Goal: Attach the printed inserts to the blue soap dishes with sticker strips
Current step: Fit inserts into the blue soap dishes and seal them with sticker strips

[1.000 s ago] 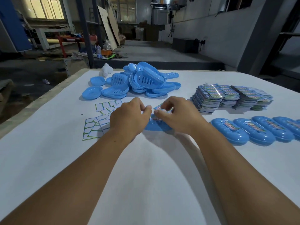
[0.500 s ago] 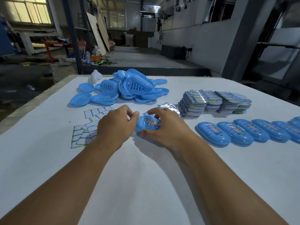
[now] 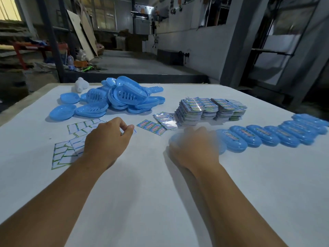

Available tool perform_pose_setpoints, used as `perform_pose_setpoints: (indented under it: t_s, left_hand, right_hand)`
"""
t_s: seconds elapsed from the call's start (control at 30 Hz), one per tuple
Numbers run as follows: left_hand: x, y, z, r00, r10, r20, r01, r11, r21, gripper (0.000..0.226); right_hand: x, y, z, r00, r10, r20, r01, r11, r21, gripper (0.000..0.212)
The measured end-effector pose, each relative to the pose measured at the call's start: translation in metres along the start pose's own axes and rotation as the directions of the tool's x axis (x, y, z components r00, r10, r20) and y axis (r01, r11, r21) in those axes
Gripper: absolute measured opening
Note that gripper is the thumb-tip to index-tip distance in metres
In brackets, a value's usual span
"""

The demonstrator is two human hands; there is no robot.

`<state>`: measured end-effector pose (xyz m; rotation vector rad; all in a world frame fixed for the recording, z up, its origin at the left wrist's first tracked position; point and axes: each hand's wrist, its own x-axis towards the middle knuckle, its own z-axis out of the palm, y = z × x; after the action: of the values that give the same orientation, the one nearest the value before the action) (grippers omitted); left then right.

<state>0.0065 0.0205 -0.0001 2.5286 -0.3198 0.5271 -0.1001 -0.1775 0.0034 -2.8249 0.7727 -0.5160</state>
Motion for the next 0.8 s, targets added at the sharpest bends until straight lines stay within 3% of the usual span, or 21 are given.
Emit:
perform_pose_setpoints:
  t_s: [0.6, 0.8]
  left_hand:
    - [-0.001, -0.001, -0.002, 0.998, 0.002, 0.066, -0.002, 1.0, -0.01, 0.033]
    - [0.001, -0.004, -0.001, 0.998, 0.006, 0.064, -0.007, 1.0, 0.004, 0.034]
  right_hand:
    - [0.017, 0.031, -0.003, 0.989, 0.14, -0.052, -0.134, 0.985, 0.111, 0.044]
    - [0.02, 0.016, -0.003, 0.988, 0.057, -0.144, -0.042, 0.994, 0.106, 0.042]
